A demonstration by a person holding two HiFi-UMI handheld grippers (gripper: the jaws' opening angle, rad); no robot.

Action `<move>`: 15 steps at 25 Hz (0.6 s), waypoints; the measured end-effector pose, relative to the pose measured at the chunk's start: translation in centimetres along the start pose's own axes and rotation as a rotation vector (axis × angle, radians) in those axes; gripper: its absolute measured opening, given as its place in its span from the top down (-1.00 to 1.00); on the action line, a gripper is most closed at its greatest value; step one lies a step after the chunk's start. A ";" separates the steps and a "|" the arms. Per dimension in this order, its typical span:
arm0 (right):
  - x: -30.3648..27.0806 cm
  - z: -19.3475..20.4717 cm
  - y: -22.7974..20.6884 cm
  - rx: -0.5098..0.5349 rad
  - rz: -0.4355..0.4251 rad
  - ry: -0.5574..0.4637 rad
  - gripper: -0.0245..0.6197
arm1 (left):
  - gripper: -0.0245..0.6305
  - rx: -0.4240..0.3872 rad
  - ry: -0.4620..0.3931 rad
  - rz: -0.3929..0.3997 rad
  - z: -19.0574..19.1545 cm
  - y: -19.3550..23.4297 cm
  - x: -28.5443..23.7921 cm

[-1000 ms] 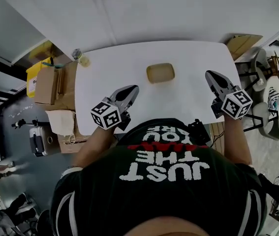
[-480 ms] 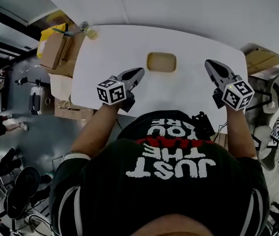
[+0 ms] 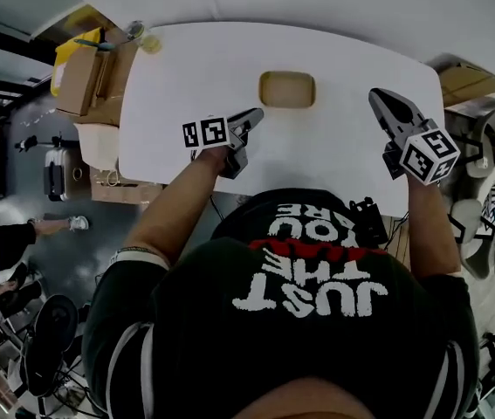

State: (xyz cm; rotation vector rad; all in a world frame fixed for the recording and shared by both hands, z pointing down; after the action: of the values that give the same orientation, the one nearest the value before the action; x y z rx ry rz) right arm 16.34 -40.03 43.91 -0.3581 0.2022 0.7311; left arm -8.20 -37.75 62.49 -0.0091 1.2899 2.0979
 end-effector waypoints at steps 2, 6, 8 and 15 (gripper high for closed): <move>-0.2 0.7 0.0 -0.009 0.013 0.004 0.90 | 0.69 0.029 0.031 0.003 0.7 1.1 -0.7; -0.3 2.0 -0.6 -0.030 0.031 0.015 0.90 | 0.58 0.080 0.078 -0.011 2.2 3.0 -2.3; 0.1 2.6 -0.9 -0.045 0.040 0.019 0.90 | 0.54 0.154 0.072 -0.004 2.8 3.7 -3.0; 0.8 4.5 -1.6 -0.078 0.054 0.034 0.90 | 0.31 0.294 0.068 0.016 3.5 5.3 -5.5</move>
State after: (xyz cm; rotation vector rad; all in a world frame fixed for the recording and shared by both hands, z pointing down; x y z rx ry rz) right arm 18.27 -38.85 48.15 -0.4406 0.2162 0.7882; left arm -5.61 -39.42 70.31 0.0582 1.6326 1.9161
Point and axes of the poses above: the fingertips, and each gripper's own axes: x backward along the fingers, y to its left, z out of its underside, the point moved 2 cm from there along x, backward along the fingers, and after that the axes turned 5 degrees about -x, right-handed, at the moved point
